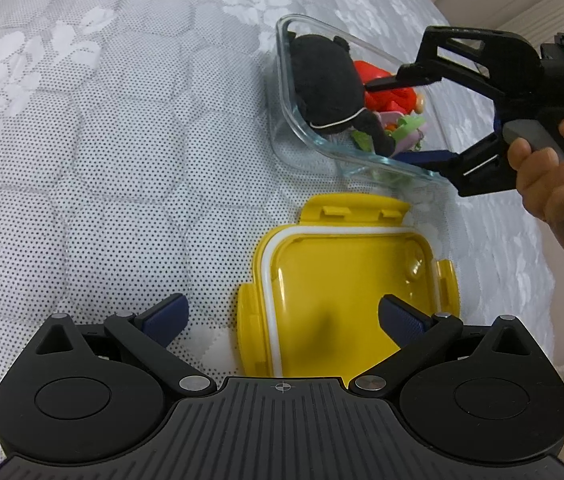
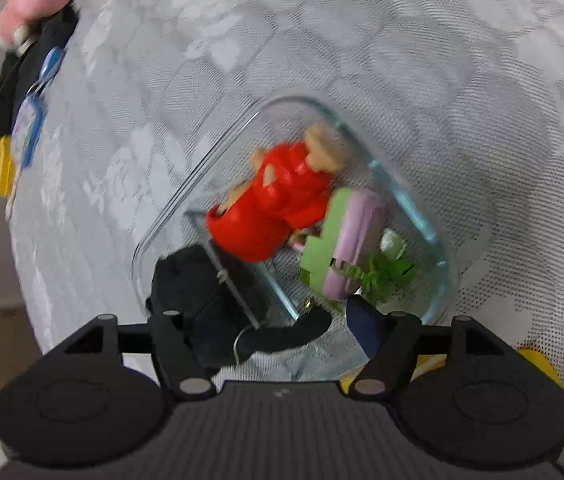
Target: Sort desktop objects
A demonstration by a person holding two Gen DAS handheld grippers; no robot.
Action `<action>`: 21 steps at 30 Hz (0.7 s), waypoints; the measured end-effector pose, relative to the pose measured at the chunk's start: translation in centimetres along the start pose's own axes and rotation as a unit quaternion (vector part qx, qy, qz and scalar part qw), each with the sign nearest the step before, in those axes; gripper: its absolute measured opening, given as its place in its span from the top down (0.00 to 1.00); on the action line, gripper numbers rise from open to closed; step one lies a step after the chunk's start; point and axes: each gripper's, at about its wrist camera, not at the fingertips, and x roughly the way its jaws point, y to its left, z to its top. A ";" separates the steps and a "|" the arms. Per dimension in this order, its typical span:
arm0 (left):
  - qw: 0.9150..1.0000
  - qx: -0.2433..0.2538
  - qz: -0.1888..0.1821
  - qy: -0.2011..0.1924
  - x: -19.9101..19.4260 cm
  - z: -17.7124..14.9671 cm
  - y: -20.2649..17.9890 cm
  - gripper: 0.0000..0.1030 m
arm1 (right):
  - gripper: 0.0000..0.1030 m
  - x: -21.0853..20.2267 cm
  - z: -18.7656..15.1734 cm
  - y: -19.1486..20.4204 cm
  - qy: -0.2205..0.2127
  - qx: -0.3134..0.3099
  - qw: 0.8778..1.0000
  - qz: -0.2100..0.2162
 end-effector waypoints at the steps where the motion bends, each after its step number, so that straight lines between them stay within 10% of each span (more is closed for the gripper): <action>1: 1.000 0.000 0.000 0.000 -0.1 0.0 0.0 0.00 | 0.48 0.1 -0.1 0.0 0.009 0.001 1.000 0.010; 8: 1.000 0.002 0.001 0.000 -0.4 -0.1 0.0 0.00 | 0.82 -0.8 -1.1 0.5 0.012 -0.044 0.998 0.034; 21: 1.000 -0.001 0.002 -0.001 -0.8 -0.2 0.2 0.00 | 0.85 0.8 -2.2 3.1 0.044 -0.085 0.995 0.025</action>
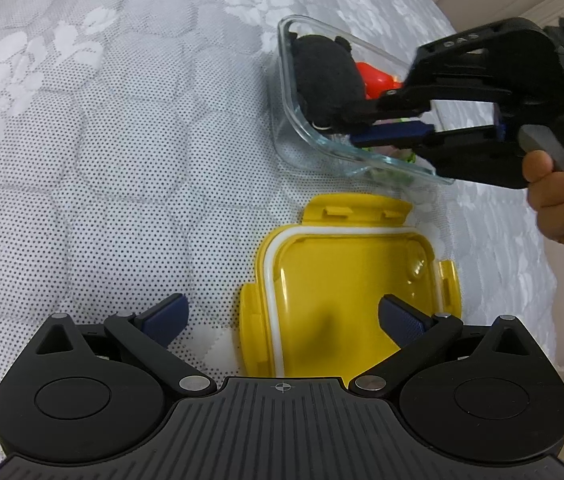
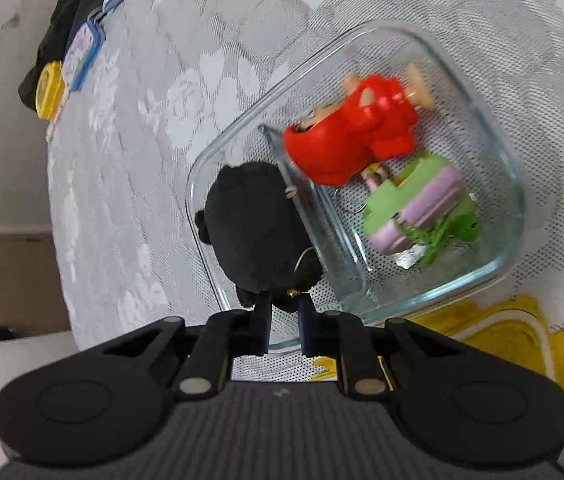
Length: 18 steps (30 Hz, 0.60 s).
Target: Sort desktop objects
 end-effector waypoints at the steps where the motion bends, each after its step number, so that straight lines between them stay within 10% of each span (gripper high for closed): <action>1: 1.000 0.000 -0.001 0.000 0.0 0.0 0.0 0.00 | 0.84 0.3 0.0 0.2 0.002 -0.002 1.000 -0.008; 7: 1.000 -0.004 -0.003 -0.002 -0.2 0.0 0.2 0.00 | 0.66 -2.0 -0.5 1.9 0.001 -0.048 0.999 -0.021; 18: 1.000 -0.001 -0.003 0.000 -0.2 0.0 0.1 0.00 | 0.68 -4.4 -0.7 3.9 -0.068 -0.152 0.982 -0.094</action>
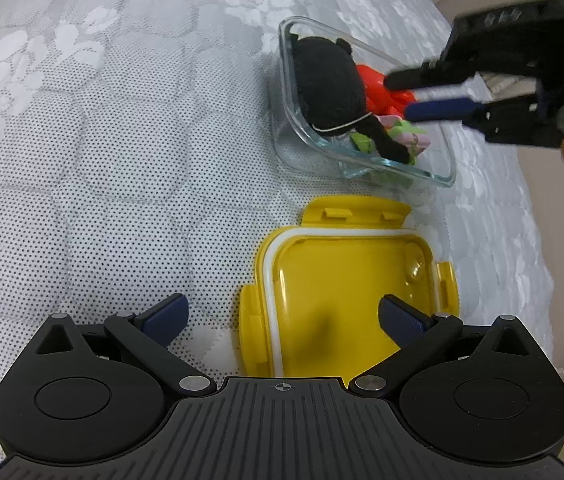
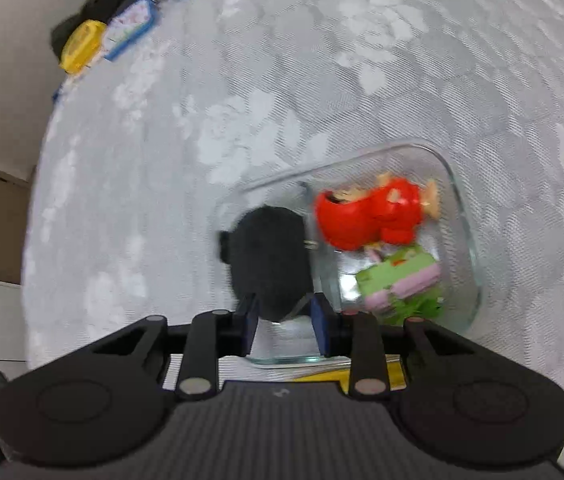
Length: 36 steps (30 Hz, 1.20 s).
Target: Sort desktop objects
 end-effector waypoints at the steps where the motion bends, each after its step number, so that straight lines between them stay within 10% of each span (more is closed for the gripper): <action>1: 1.000 0.000 0.000 0.000 0.0 0.0 0.0 0.00 | 0.68 0.2 -0.1 -0.1 -0.002 -0.008 1.000 -0.007; 10: 1.000 0.000 0.001 0.001 0.0 0.0 0.0 0.00 | 0.68 1.9 -1.5 0.5 0.032 -0.134 0.989 -0.052; 13: 1.000 0.000 0.002 0.001 0.0 0.0 0.0 0.00 | 0.96 2.2 -2.1 1.0 0.045 -0.167 0.983 -0.058; 22: 1.000 0.000 0.003 0.001 -0.1 0.2 0.0 0.00 | 0.96 0.3 -2.3 3.6 0.032 -0.186 0.982 -0.004; 28: 1.000 -0.001 0.002 0.000 -0.3 0.3 -0.1 0.00 | 0.75 0.3 -2.3 5.5 0.044 -0.290 0.950 -0.104; 36: 1.000 0.000 0.002 0.001 -0.6 0.0 -0.1 0.00 | 0.73 2.7 -3.8 6.8 0.092 -0.425 0.884 -0.170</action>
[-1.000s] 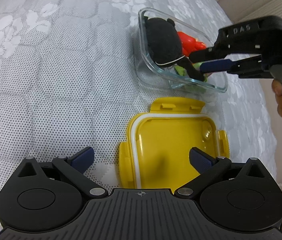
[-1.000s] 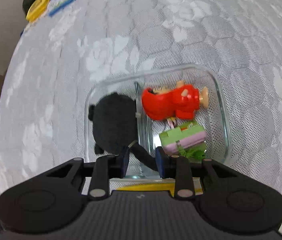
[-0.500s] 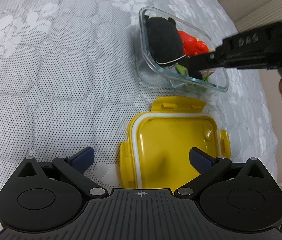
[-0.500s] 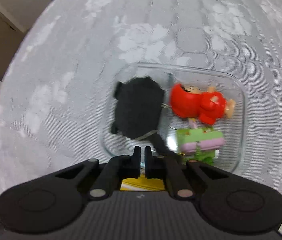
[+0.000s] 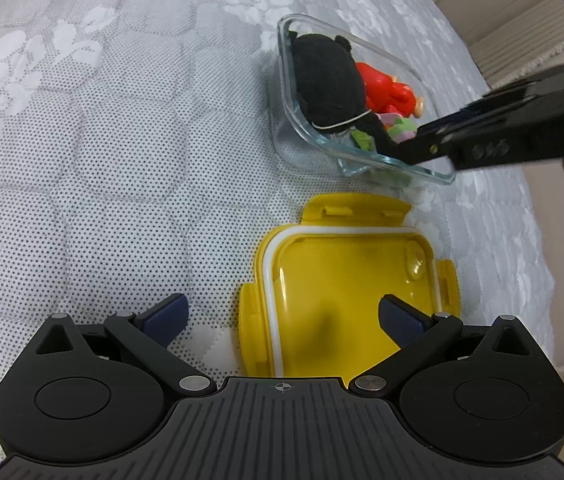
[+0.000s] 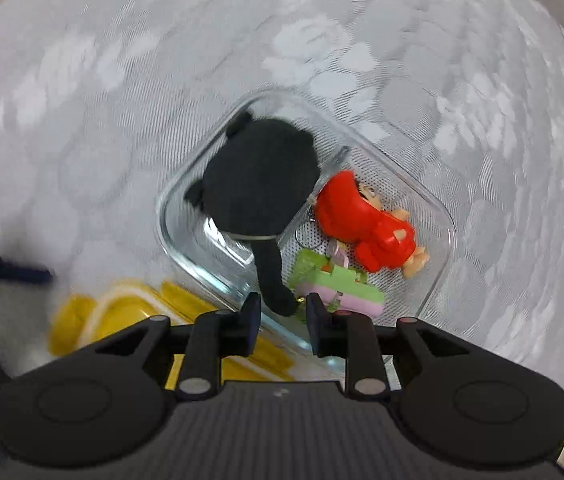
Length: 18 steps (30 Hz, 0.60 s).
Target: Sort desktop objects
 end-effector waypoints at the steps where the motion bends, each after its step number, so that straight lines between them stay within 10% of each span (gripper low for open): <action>1: 1.000 0.000 0.000 0.000 0.0 0.0 0.0 0.00 | 0.73 0.2 0.2 0.1 -0.001 -0.009 1.000 0.001; 7: 1.000 -0.001 0.000 0.002 -0.1 -0.2 0.1 0.00 | 0.67 1.8 1.3 -0.2 -0.006 -0.010 1.000 0.029; 13: 1.000 -0.002 0.002 0.000 1.2 -0.2 -0.4 0.00 | 0.92 1.6 1.2 -1.3 -0.007 0.055 0.996 0.068; 18: 1.000 -0.001 0.002 0.000 0.7 -0.2 -0.3 0.00 | 0.93 -0.4 0.6 -4.1 -0.036 0.163 0.975 0.149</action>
